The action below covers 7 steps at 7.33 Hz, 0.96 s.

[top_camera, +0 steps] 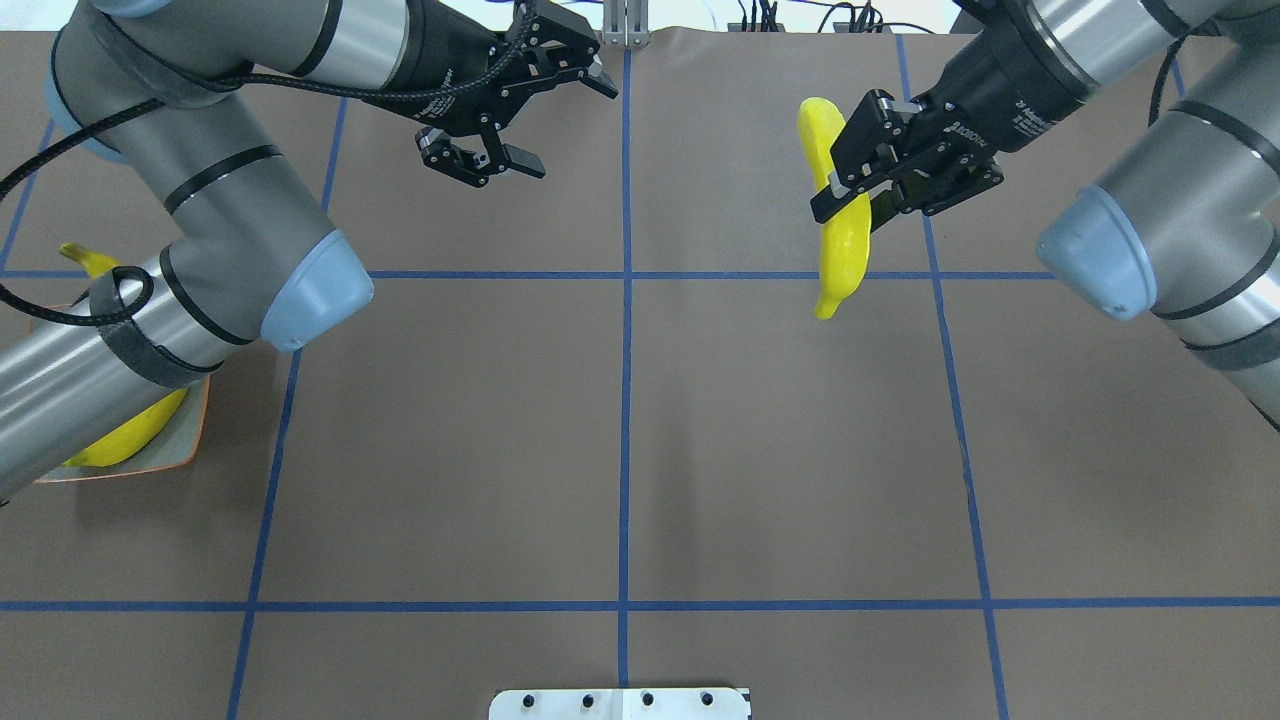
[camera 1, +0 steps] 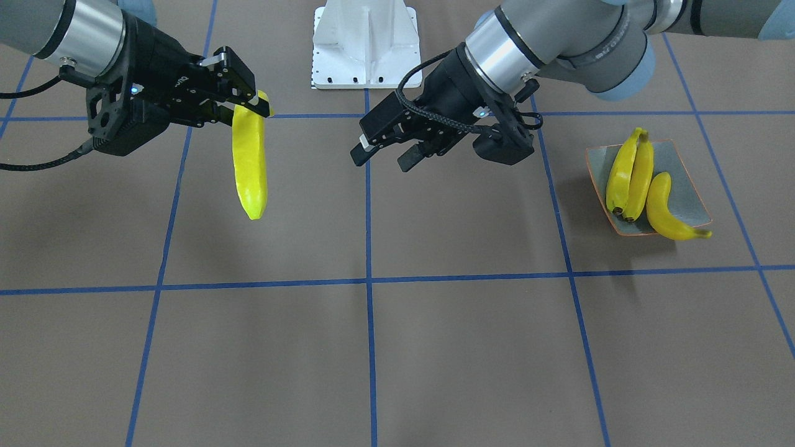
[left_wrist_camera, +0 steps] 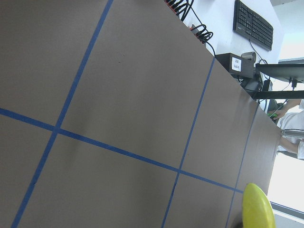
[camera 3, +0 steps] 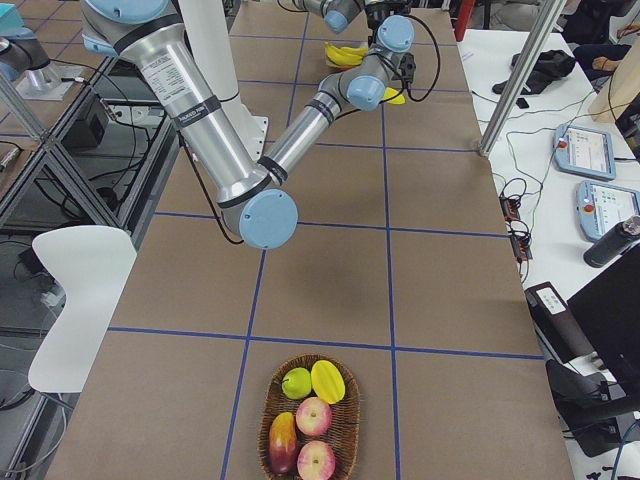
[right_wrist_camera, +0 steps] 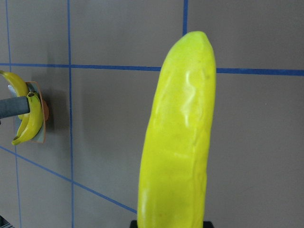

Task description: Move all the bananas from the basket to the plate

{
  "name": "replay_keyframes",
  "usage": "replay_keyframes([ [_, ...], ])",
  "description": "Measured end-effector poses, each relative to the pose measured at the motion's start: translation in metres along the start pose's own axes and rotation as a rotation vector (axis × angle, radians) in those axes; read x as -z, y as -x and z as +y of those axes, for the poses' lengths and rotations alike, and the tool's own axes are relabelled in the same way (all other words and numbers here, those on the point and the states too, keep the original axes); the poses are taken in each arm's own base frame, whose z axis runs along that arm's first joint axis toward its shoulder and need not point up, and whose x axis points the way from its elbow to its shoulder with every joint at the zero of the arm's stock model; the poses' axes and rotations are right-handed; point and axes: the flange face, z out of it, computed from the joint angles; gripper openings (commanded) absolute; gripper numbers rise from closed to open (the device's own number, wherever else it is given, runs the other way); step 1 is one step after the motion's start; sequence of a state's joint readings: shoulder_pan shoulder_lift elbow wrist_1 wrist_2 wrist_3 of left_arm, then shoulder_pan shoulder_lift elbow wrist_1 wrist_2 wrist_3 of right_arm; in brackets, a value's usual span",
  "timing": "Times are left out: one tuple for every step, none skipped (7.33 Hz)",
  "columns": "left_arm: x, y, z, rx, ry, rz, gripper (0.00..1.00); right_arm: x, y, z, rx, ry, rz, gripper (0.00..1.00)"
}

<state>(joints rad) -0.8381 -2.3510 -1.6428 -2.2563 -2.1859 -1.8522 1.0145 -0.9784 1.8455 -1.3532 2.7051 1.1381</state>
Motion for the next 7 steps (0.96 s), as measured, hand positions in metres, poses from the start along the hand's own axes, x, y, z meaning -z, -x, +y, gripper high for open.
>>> replay_keyframes([
  [-0.003,-0.005,0.002,0.0,0.006,0.005,0.97,-0.002,0.01,0.001,-0.016,0.011,-0.008,0.0],
  [-0.005,-0.007,0.004,-0.001,0.009,0.009,0.97,-0.008,0.018,0.005,-0.02,0.028,-0.015,0.0],
  [-0.005,-0.009,0.005,-0.001,0.011,0.012,0.97,-0.014,0.024,0.009,-0.014,0.048,-0.022,0.0],
  [-0.006,-0.01,0.007,-0.001,0.016,0.014,0.97,-0.019,0.03,0.014,0.005,0.064,-0.033,0.0],
  [-0.007,-0.011,0.011,0.001,0.024,0.02,0.97,-0.022,0.035,0.019,0.025,0.073,-0.043,0.0],
  [-0.008,-0.012,0.016,0.01,0.035,0.029,0.97,-0.024,0.04,0.021,0.041,0.078,-0.05,0.0],
  [-0.009,-0.012,0.02,0.023,0.046,0.043,0.97,-0.023,0.046,0.024,0.06,0.078,-0.058,0.0],
])
